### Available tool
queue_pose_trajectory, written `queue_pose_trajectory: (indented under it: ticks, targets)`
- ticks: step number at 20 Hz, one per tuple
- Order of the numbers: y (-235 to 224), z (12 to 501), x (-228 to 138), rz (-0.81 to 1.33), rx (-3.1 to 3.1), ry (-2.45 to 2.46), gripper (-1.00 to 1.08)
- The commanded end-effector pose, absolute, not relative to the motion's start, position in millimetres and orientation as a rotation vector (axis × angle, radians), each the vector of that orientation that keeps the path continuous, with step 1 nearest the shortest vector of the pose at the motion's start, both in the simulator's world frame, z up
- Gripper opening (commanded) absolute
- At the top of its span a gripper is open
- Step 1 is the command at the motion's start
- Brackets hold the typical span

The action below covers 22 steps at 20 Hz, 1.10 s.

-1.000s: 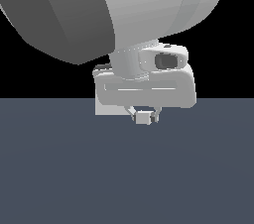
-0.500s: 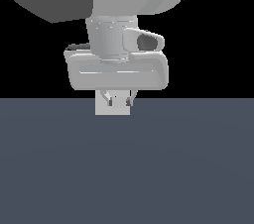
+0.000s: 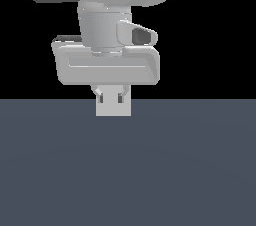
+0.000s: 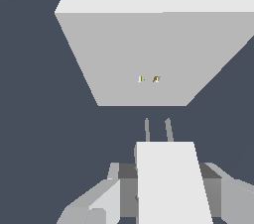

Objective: Plug the charger into the wall socket.

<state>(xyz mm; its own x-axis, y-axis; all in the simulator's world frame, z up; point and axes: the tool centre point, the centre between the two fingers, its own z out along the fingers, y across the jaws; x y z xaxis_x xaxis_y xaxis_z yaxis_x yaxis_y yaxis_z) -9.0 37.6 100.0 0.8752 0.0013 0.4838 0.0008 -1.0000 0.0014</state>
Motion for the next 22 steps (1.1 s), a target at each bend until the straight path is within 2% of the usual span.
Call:
queue_pose_trajectory:
  ticks: [1,13,22]
  targets:
    - [39.8,100.9,-9.6,0.784,3.044,0.019,-1.0]
    - [39.6,100.1,-8.2,0.781,3.045,0.016,-1.0]
    - [39.8,100.5,18.7,0.782,3.047,0.013,-1.0]
